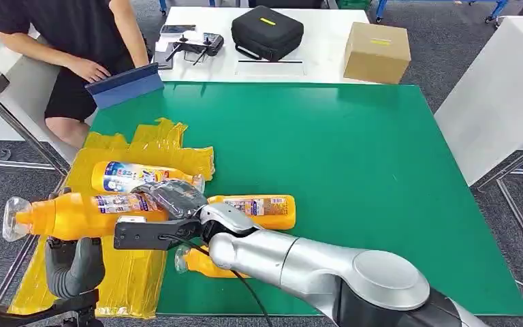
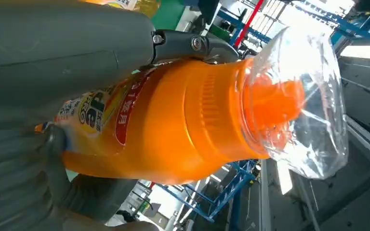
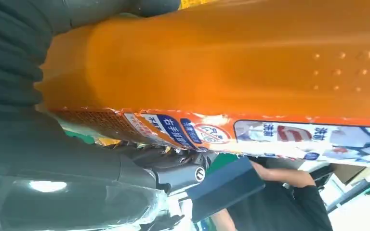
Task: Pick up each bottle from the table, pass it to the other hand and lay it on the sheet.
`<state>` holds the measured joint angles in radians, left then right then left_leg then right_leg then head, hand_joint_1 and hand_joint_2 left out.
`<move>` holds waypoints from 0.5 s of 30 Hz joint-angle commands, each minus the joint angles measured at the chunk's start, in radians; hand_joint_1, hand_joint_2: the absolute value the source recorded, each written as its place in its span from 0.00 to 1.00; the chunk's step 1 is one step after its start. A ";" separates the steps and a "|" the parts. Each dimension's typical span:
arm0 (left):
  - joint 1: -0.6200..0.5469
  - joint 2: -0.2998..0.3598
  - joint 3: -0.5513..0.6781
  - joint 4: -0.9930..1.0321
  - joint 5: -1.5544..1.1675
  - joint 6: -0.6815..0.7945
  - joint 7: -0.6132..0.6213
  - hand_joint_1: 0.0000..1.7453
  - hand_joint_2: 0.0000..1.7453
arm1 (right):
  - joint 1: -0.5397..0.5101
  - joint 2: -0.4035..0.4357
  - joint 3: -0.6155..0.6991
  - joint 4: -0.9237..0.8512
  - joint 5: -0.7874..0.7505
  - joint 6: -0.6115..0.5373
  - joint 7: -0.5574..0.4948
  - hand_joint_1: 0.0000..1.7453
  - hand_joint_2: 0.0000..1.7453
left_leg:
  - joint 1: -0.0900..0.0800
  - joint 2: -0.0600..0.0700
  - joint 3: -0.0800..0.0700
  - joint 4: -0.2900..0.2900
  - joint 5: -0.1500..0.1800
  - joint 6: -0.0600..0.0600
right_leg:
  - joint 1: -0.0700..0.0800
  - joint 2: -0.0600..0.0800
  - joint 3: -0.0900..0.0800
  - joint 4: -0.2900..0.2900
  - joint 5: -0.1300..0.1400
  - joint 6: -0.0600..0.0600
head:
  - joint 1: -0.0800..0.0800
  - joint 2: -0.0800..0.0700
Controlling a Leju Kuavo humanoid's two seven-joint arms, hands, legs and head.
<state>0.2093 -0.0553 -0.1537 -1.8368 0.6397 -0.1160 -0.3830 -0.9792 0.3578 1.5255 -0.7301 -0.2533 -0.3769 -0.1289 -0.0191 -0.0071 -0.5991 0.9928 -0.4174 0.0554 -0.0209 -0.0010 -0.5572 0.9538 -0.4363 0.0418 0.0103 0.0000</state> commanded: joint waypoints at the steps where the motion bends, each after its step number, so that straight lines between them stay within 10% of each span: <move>1: -0.078 0.030 -0.086 0.071 0.017 -0.007 0.012 0.00 1.00 | -0.015 -0.009 0.045 -0.052 0.068 0.013 0.035 0.98 1.00 | 0.000 -0.002 0.001 -0.001 0.000 -0.003 | 0.000 -0.003 0.002 0.000 -0.001 -0.002 | 0.000 0.000; 15: -0.153 0.032 -0.101 0.133 0.038 -0.007 0.026 0.00 1.00 | 0.060 -0.009 0.045 -0.105 0.141 0.037 0.045 0.98 1.00 | 0.001 -0.003 0.002 -0.001 0.000 -0.004 | 0.001 -0.004 0.003 -0.001 -0.001 -0.002 | 0.000 0.000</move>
<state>0.1596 -0.0481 -0.1930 -1.7914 0.6733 -0.1152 -0.3700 -0.9403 0.3563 1.5251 -0.7813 -0.1080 -0.3555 -0.0664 -0.0191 -0.0065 -0.5991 0.9928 -0.4175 0.0554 -0.0209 -0.0009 -0.5583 0.9538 -0.4364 0.0418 0.0103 0.0000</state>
